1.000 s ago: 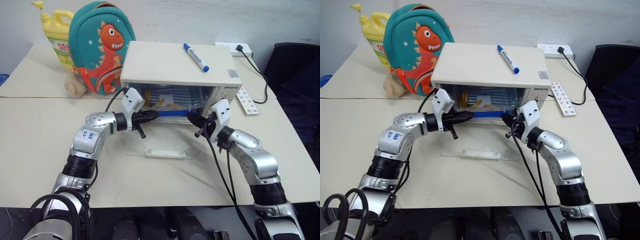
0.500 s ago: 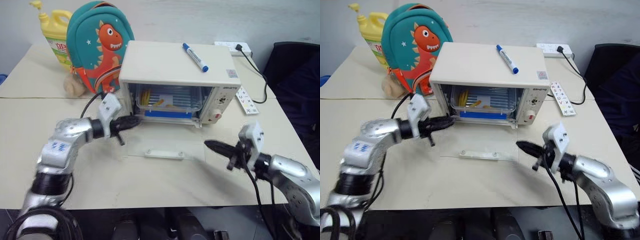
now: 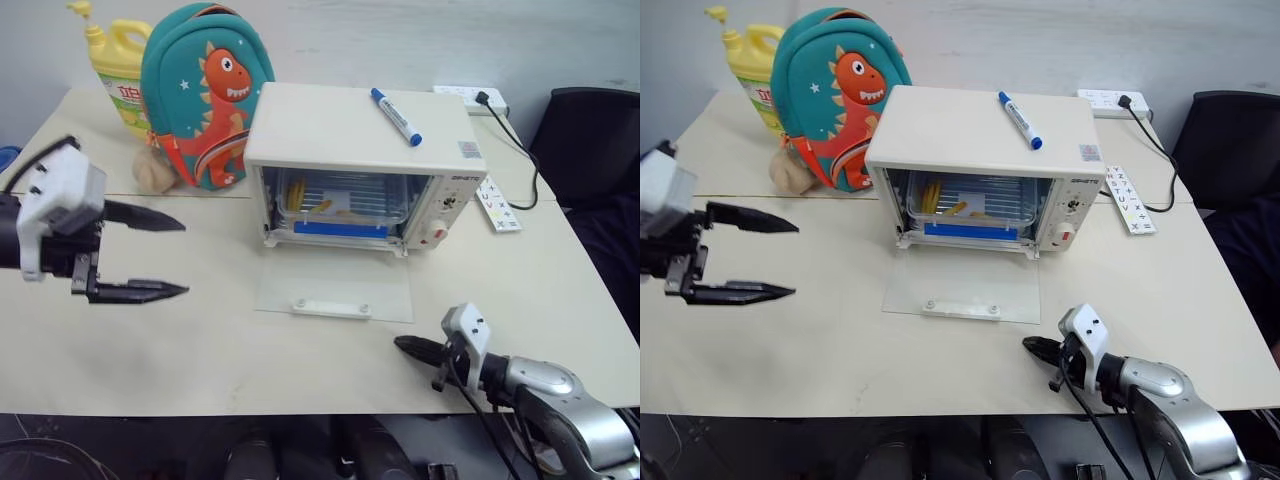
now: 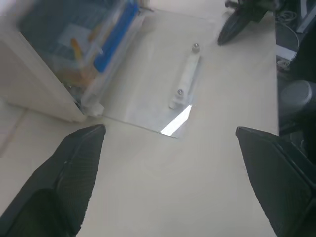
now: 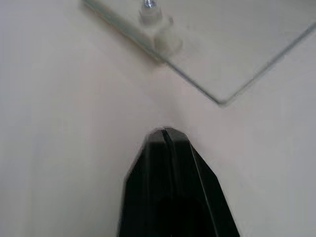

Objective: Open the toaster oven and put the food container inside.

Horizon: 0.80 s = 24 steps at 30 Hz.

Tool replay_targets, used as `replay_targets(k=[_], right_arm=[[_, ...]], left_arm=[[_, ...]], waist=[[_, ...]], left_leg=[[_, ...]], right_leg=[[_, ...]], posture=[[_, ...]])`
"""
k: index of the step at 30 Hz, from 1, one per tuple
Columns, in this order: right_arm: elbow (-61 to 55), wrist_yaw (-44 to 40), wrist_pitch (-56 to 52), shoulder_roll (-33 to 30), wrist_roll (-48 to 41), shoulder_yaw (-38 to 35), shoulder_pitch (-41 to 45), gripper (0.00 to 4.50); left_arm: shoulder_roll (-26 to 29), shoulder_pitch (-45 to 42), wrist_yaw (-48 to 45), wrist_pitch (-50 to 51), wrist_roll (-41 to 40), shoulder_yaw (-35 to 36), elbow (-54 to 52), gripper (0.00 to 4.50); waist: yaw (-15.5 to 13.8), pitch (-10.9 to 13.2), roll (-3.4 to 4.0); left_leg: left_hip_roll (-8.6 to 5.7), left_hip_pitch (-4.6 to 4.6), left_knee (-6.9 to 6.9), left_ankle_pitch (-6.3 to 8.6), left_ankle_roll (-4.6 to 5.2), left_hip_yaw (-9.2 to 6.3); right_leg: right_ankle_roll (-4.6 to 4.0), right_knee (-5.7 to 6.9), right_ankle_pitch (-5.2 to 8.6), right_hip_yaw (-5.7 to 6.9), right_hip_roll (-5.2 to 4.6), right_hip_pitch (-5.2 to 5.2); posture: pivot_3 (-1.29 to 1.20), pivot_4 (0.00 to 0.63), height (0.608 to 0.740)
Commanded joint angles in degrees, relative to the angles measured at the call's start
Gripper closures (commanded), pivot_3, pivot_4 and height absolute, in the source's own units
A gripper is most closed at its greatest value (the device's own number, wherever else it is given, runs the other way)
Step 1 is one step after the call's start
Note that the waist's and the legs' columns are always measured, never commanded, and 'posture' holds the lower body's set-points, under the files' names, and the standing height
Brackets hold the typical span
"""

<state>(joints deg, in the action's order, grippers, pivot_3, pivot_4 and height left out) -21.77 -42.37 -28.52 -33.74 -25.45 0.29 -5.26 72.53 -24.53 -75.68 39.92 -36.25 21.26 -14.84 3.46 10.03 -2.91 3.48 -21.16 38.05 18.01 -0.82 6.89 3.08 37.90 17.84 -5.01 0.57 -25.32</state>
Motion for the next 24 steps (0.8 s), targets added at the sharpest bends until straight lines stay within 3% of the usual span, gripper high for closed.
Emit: replay_targets(k=[1, 4, 8, 14, 19, 24], right_arm=[[1.83, 1.8, 1.33, 2.05, 0.4, -0.68, 3.27, 4.5], [-0.37, 1.2, -1.43, 2.39, -4.8, -4.56, 6.58, 4.5], [-4.62, -1.4, -9.1, -3.97, -16.11, -14.9, 11.15, 3.69], [-4.18, -10.17, -15.19, -18.08, -25.54, -29.55, 10.35, 1.61], [-2.45, -15.81, -19.6, -24.76, -32.01, -37.84, 9.4, 0.05], [-1.18, -13.92, -17.99, -25.05, -31.06, -38.03, 12.13, 0.05]], left_arm=[[0.0, -2.3, 1.38, -0.36, -1.17, 0.05, 0.36, 0.02], [-0.58, -1.92, 1.63, -0.84, -0.84, -0.29, 0.81, 0.02], [-1.61, -0.63, 1.53, -2.95, 0.8, -0.68, 4.35, 0.0], [-1.81, -0.68, 1.17, -6.35, 2.71, -0.83, 11.45, 0.0], [-1.65, -2.15, 0.7, -7.36, 2.41, -0.69, 14.32, 0.0], [-3.03, -6.88, 3.12, -5.39, 0.38, -0.28, 15.68, 0.0]], waist=[[0.24, 0.0, 0.01], [0.22, 0.06, 0.1], [-0.05, 0.16, 0.27], [-0.53, 0.15, 0.25], [-0.2, 0.13, 0.2], [-0.1, 0.13, 0.19]], left_leg=[[0.0, 0.02, -0.01, 0.0, -0.01, 0.03], [0.03, 0.01, -0.01, -0.05, -0.1, 0.03], [0.01, -0.01, 0.01, -0.13, -0.24, 0.06], [0.05, -0.05, -0.02, -0.04, -0.08, 0.0], [0.04, -0.05, 0.01, 0.03, 0.05, 0.02], [0.04, -0.03, 0.04, 0.03, 0.05, 0.0]], right_leg=[[0.0, 0.04, 0.0, -0.03, 0.0, -0.02], [-0.01, 0.1, 0.0, -0.02, 0.03, -0.07], [0.01, 0.11, 0.0, -0.04, 0.01, -0.08], [0.01, 0.01, 0.01, 0.03, 0.02, -0.06], [0.05, 0.02, -0.01, -0.03, 0.01, -0.05], [0.07, 0.04, -0.03, -0.02, 0.02, -0.03]], posture=[[0.0, 0.15, 0.74], [0.0, 0.15, 0.74], [0.0, 0.15, 0.74], [0.0, 0.15, 0.74], [0.0, 0.15, 0.74], [0.0, 0.15, 0.74]])
